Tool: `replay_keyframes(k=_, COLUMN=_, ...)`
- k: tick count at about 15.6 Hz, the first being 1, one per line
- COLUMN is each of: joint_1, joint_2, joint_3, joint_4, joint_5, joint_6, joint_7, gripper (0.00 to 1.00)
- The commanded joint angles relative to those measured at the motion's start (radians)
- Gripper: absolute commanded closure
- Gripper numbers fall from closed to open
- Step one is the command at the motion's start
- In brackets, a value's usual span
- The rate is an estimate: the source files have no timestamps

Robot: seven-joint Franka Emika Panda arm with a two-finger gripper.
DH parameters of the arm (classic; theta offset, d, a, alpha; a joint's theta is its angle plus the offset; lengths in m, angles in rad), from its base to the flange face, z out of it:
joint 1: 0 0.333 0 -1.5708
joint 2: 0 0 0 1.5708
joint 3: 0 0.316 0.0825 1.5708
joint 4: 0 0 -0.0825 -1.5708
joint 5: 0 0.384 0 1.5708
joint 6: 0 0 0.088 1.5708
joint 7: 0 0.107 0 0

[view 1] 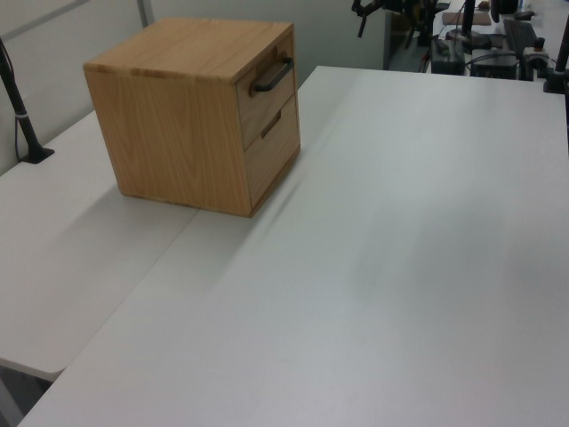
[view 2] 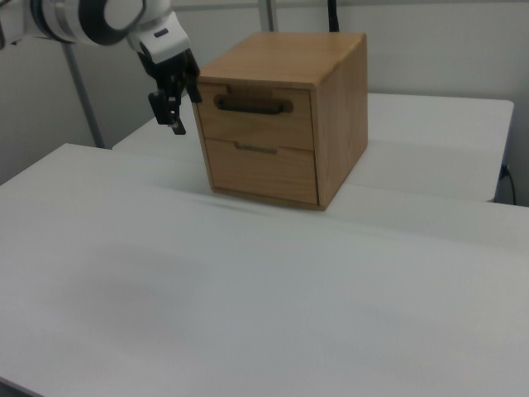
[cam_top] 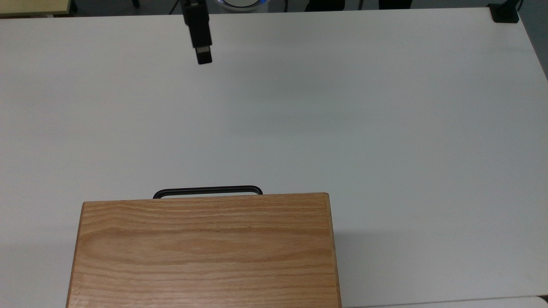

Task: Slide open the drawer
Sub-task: 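Move the gripper toward the black handle of the upper drawer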

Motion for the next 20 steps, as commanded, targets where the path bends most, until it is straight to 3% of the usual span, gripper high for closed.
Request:
replay_keyframes(k=1, joint_1=0.006, joint_2=0.069, joint_3=0.005, joint_4=-0.002, joint_5=0.042, joint_6=0.173, joint_7=0.130, gripper=0.00)
replay_keyframes(k=5, joint_1=0.017, joint_2=0.111, joint_3=0.016, joint_4=-0.065, joint_5=0.067, joint_6=0.470, joint_7=0.134, gripper=0.00)
replay_keyframes(k=16, joint_1=0.035, joint_2=0.263, joint_3=0.016, joint_4=-0.084, joint_5=0.067, joint_6=0.929, joint_7=0.170, gripper=0.00)
replay_keyframes(k=20, joint_1=0.058, joint_2=0.249, joint_3=0.015, joint_4=-0.202, joint_5=0.065, joint_6=1.089, joint_7=0.170, gripper=0.00)
